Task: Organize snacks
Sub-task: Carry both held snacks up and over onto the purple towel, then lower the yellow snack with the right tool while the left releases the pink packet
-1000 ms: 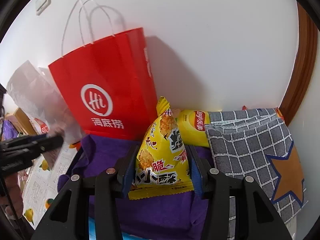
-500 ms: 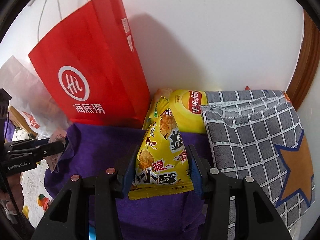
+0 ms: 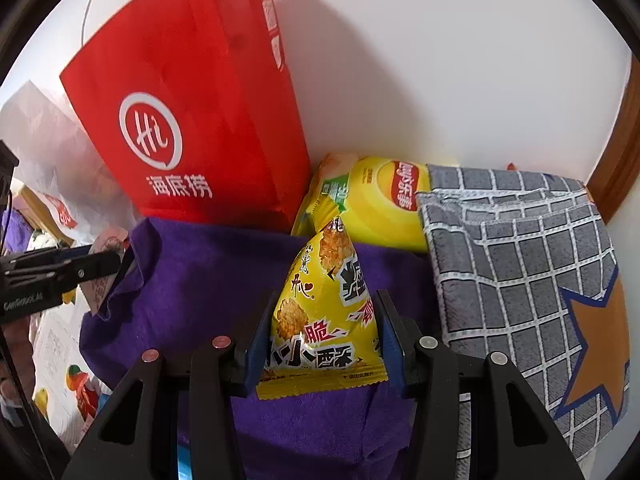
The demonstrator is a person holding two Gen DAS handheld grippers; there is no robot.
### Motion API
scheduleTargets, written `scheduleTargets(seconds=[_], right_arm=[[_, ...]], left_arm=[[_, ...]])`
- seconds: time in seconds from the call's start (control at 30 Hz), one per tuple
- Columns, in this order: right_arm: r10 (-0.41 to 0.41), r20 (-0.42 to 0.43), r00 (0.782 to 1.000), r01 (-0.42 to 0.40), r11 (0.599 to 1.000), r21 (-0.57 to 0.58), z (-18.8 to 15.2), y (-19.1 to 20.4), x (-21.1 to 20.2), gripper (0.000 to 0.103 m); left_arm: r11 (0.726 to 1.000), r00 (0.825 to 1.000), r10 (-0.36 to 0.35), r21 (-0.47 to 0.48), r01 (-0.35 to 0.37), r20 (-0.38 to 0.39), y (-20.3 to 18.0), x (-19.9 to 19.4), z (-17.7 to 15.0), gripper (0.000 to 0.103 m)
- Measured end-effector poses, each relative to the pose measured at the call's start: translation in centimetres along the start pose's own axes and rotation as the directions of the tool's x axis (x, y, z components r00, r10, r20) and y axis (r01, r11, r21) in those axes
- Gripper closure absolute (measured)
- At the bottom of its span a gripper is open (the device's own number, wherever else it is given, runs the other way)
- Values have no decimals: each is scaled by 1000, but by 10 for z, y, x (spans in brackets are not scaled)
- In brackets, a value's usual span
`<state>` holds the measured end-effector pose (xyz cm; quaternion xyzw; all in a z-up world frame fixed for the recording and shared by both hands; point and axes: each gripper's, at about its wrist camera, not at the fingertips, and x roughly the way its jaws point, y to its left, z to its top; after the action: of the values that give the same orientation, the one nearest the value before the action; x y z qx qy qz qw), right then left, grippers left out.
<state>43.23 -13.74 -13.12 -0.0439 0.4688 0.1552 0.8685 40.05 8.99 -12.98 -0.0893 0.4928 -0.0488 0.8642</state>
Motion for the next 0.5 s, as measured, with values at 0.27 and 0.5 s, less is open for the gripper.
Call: scheduleTargets(seconds=[0.27, 0.5], right_arm=[[3, -58, 998, -5, 1000, -27, -4, 4, 17, 55], [-50, -119, 992, 44, 998, -51, -9, 5, 32, 55]], left_arm=[[1000, 997, 12, 14, -11, -70, -8, 26, -5, 71], [1000, 993, 23, 10, -22, -112, -8, 39, -9, 71]])
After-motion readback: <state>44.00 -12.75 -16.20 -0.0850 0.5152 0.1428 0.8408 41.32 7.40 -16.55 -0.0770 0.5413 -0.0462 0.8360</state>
